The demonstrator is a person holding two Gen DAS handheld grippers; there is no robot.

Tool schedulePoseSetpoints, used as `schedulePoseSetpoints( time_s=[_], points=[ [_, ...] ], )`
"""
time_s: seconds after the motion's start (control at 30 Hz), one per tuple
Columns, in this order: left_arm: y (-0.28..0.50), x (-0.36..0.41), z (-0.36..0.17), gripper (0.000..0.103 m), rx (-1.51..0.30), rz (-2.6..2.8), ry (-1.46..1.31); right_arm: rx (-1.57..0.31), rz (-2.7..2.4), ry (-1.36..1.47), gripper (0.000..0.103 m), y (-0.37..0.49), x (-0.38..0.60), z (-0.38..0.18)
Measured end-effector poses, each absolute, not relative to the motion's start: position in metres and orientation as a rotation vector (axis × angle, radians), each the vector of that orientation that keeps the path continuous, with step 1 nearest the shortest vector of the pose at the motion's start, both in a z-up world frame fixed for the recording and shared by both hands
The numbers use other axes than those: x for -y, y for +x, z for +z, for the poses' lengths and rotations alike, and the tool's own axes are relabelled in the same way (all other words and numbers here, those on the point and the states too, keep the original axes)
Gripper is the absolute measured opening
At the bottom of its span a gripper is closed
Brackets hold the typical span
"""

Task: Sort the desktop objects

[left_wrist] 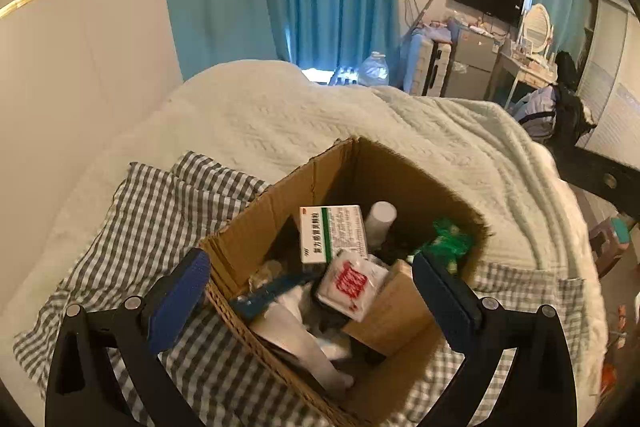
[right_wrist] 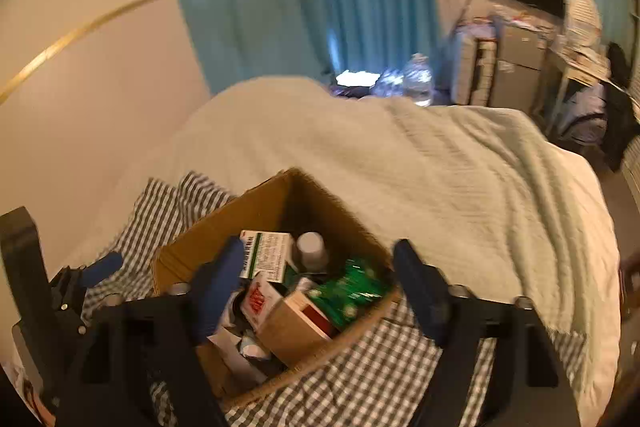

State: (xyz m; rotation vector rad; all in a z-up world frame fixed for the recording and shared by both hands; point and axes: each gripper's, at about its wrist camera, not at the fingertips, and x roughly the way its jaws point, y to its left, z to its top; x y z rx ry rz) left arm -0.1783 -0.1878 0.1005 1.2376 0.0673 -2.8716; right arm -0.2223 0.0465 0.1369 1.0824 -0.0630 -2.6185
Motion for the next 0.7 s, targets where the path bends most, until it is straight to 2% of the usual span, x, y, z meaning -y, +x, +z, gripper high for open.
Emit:
schedulePoseSetpoints(
  time_s=[0.13,0.27,0.37,0.53,0.7],
  points=[
    [-0.145,0.184,0.130,0.103,-0.126,-2.925,1.182,0.164,-2.659,1.049,0.087,-0.182,-0.092,0.161],
    [-0.109,0.172,0.152,0.103,-0.085,-2.964,1.156,0.187,-2.699,1.034,0.091,-0.139,-0.127,0.174],
    [-0.084,0.167,0.158,0.103,-0.061,-3.003,1.111,0.133,-2.754,1.005,0.103,-0.114,-0.144,0.174],
    [-0.058,0.154,0.138,0.103,-0.041,-2.889,1.104,0.059,-2.723,1.119,0.103,-0.093,-0.151,0.140],
    [-0.043,0.152,0.099,0.103,-0.284,-2.851,1.152,-0.015,-2.748,1.082,0.103,-0.066,-0.139,0.103]
  ],
)
